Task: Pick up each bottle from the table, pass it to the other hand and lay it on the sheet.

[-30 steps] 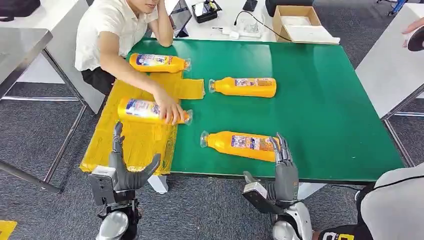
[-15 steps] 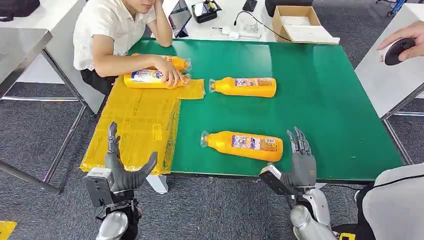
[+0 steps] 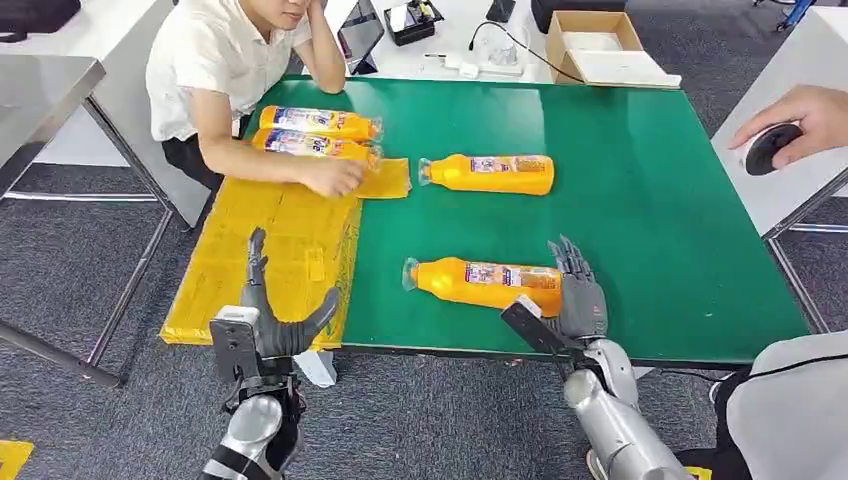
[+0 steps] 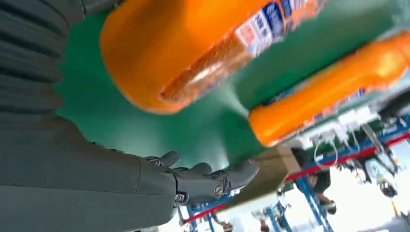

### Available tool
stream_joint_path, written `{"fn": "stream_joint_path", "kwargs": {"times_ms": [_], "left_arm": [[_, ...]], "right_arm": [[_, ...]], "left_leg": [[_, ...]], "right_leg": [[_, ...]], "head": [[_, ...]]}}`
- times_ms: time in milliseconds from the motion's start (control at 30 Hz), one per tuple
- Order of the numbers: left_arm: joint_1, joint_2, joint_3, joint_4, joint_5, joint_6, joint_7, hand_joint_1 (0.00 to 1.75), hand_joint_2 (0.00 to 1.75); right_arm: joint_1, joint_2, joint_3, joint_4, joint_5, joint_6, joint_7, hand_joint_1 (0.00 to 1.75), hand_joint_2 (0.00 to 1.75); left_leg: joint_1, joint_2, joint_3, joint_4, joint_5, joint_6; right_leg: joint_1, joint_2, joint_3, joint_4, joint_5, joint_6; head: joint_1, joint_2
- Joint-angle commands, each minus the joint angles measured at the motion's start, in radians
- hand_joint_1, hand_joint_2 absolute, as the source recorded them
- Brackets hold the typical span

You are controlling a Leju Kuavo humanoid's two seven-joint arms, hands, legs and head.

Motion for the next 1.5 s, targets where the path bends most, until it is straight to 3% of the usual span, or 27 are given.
{"fn": "stream_joint_path", "kwargs": {"times_ms": [33,233,300,400,567,600,633,667,700,733,1000,1333,1500], "left_arm": [[-0.058,0.002,-0.032,0.111,0.014,-0.019,0.007,0.00,1.75],[-0.059,0.004,-0.043,0.107,0.038,-0.049,0.018,0.00,1.75],[-0.045,0.000,-0.047,0.081,0.198,-0.205,0.098,0.00,1.75],[-0.029,0.009,-0.078,0.041,0.235,-0.243,0.121,0.00,1.75],[-0.027,0.017,-0.106,0.000,0.289,-0.286,0.142,0.00,1.75],[-0.030,0.020,-0.110,-0.005,0.321,-0.313,0.157,0.00,1.75],[-0.032,0.020,-0.111,-0.006,0.322,-0.313,0.158,0.00,1.75],[-0.032,0.021,-0.112,-0.008,0.327,-0.318,0.161,0.00,1.75],[-0.033,0.026,-0.116,-0.012,0.327,-0.319,0.161,0.00,1.75],[-0.033,0.026,-0.116,-0.012,0.327,-0.319,0.161,0.00,1.75],[-0.030,0.035,-0.119,-0.014,0.327,-0.320,0.161,0.00,1.75],[0.011,0.048,-0.120,-0.007,0.426,-0.367,0.203,0.00,1.75],[0.034,0.047,-0.116,-0.019,0.361,-0.289,0.149,0.00,1.75]], "right_arm": [[-0.075,0.037,0.048,0.189,0.012,0.046,0.026,0.00,1.75],[-0.091,0.025,0.077,0.225,0.057,0.068,0.103,0.00,1.75],[-0.100,0.010,0.105,0.246,0.094,0.144,0.184,0.00,1.75],[-0.116,0.000,0.147,0.250,0.145,0.196,0.264,0.00,1.75],[-0.134,0.002,0.164,0.256,0.169,0.226,0.303,0.00,1.75],[-0.141,0.001,0.168,0.260,0.174,0.244,0.312,0.24,1.75],[-0.144,0.000,0.168,0.260,0.173,0.247,0.312,0.24,1.75],[-0.146,-0.001,0.166,0.260,0.171,0.249,0.312,1.36,1.75],[-0.150,-0.002,0.170,0.263,0.176,0.258,0.317,1.66,1.75],[-0.150,-0.002,0.170,0.263,0.176,0.258,0.317,1.73,1.75],[-0.147,-0.002,0.163,0.262,0.167,0.262,0.310,1.75,1.75],[-0.046,0.067,0.009,0.103,-0.125,0.271,-0.008,1.75,1.75],[0.034,0.092,0.013,-0.085,-0.244,0.283,-0.042,1.75,1.75]], "left_leg": [[0.001,0.001,0.007,-0.001,-0.002,-0.002],[0.001,0.001,0.005,-0.001,-0.002,-0.002],[0.000,0.001,0.004,-0.001,-0.001,-0.001],[0.000,0.000,0.003,0.000,-0.001,-0.001],[0.000,0.002,0.005,0.000,-0.001,-0.001],[0.001,0.001,0.007,-0.001,-0.001,-0.001],[0.000,0.001,0.006,-0.001,-0.001,-0.001],[0.000,0.001,0.005,-0.001,0.000,-0.001],[0.001,0.001,0.007,0.000,-0.001,-0.001],[0.001,0.001,0.008,-0.001,-0.001,-0.002],[0.001,0.001,0.011,-0.001,-0.001,-0.001],[0.001,0.003,0.012,-0.002,-0.002,-0.001],[0.001,0.004,0.011,-0.001,-0.002,-0.002]], "right_leg": [[0.001,0.001,0.007,-0.001,-0.002,-0.003],[0.001,0.000,0.005,-0.001,-0.002,-0.003],[0.000,0.000,0.004,0.000,-0.001,-0.002],[0.000,0.000,0.003,0.000,-0.001,-0.001],[0.001,0.000,0.004,-0.001,-0.001,-0.001],[0.001,-0.001,0.006,-0.001,-0.001,-0.002],[0.000,-0.001,0.005,-0.001,-0.001,-0.002],[0.001,0.000,0.005,-0.001,0.000,-0.001],[0.001,0.000,0.006,-0.001,-0.001,-0.003],[0.001,-0.001,0.008,-0.002,-0.001,-0.003],[0.001,0.000,0.010,-0.002,0.000,-0.002],[0.001,0.002,0.011,-0.002,-0.001,-0.002],[0.002,0.002,0.009,-0.001,-0.001,-0.003]], "head": [[0.000,0.000],[0.000,0.000],[0.000,0.000],[0.000,0.000],[0.000,0.000],[0.000,0.000],[0.000,0.000],[0.000,0.000],[0.000,0.000],[0.000,0.000],[0.000,0.000],[0.000,0.000],[0.000,0.000]]}}
